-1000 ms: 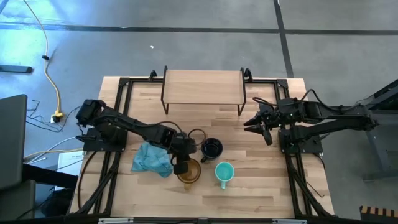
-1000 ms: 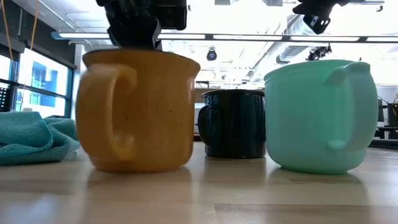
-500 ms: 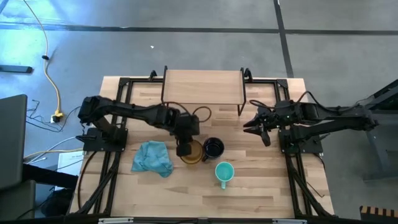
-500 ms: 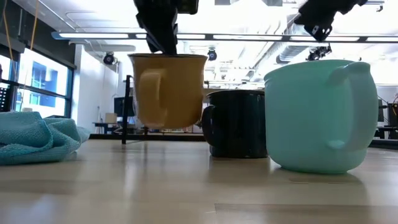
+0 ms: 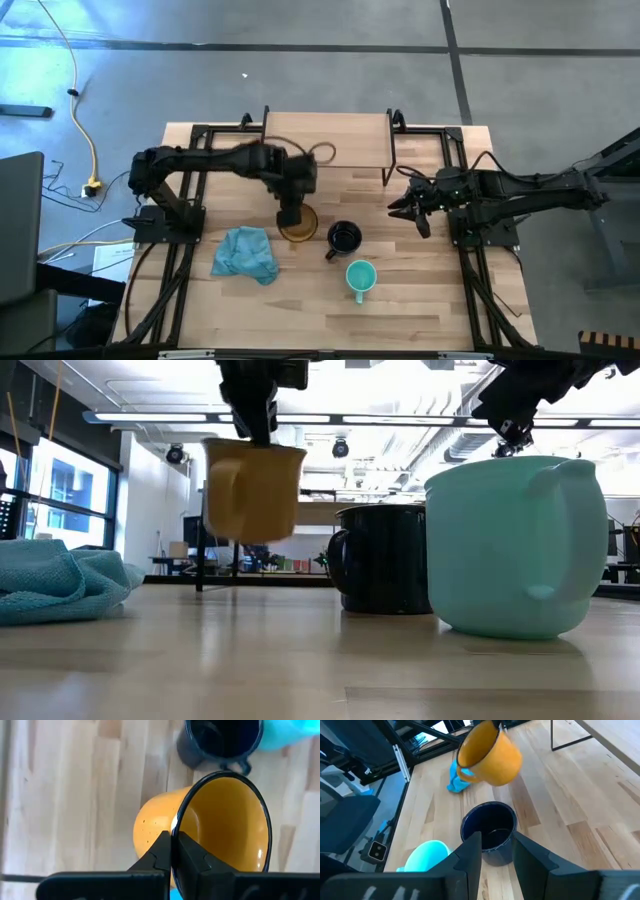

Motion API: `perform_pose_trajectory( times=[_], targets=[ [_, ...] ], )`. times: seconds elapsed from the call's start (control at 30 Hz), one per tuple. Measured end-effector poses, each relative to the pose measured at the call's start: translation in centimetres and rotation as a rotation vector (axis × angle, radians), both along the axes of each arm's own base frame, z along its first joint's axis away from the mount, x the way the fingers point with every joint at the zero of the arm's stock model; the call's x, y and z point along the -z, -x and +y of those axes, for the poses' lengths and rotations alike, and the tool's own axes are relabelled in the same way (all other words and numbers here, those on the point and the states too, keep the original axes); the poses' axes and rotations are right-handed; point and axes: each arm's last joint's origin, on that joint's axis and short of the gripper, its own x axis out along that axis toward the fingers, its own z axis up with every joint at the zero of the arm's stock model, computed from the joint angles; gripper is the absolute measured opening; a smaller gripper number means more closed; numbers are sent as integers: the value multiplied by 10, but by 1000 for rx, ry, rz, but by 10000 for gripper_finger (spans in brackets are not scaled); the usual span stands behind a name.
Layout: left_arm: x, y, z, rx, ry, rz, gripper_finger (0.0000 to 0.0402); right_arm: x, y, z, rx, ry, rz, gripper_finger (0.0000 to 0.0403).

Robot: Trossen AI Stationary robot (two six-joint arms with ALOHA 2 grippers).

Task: Stack small to large cups/mugs on shelf
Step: Put the yellow cup on the shelf

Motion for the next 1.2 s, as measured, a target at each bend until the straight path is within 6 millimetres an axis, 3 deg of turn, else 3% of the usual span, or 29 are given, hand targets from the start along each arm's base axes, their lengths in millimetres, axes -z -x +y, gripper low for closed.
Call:
perform_pose_trajectory(
  times=[0.27,0.5,0.83,1.07,1.2],
  targets=[
    [-50,14,34,-27,16,-90,0,-3,-1,1,-25,-33,-32,96],
    [-82,46,80,-54,-13,-123,0,-9,-4,1,-4,-42,-99,96],
    [-84,97,159,-114,-22,-217,0,-23,-15,-1,74,-86,-258,96],
    [-72,105,189,-114,-27,-244,0,-11,-37,4,70,-116,-210,96],
    [-81,103,199,-110,-46,-298,0,-1,-53,8,57,-114,-184,96]
  ],
)
